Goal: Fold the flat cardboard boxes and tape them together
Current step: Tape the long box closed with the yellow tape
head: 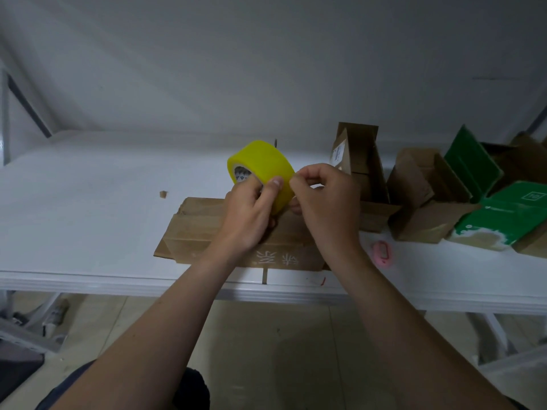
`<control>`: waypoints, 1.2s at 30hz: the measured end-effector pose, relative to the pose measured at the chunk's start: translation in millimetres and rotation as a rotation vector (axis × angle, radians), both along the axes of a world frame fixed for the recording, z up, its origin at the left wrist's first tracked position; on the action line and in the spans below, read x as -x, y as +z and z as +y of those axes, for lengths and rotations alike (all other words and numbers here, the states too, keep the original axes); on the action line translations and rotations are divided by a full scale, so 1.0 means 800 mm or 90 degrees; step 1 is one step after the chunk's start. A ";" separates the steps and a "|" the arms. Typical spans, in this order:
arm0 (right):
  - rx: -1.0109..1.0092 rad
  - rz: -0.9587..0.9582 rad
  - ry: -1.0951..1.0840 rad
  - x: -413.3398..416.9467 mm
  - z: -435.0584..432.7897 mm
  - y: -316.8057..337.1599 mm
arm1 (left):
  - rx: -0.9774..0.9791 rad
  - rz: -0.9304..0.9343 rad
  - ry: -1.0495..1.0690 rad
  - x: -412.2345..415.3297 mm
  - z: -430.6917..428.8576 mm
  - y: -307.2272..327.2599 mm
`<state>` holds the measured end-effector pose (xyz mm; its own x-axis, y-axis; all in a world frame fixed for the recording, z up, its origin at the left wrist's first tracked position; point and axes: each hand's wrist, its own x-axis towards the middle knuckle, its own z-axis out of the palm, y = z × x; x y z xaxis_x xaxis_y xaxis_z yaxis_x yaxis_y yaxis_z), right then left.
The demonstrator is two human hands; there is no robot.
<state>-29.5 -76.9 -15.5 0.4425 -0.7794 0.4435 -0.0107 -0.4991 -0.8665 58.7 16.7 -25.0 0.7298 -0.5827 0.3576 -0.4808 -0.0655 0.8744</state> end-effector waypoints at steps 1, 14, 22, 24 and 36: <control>-0.019 0.004 0.031 0.002 -0.002 0.004 | 0.013 0.021 0.001 -0.001 0.000 0.000; 0.334 0.110 0.031 0.021 -0.022 0.028 | 0.013 -0.012 -0.052 0.000 0.003 -0.006; 0.372 0.132 0.089 0.025 -0.031 0.032 | 0.064 0.038 -0.089 0.004 0.004 0.000; 0.387 0.104 0.091 0.022 -0.029 0.028 | 0.103 0.090 -0.094 0.000 0.002 0.004; 0.219 0.022 -0.060 0.011 -0.012 0.004 | 0.080 0.039 -0.079 0.002 -0.004 -0.007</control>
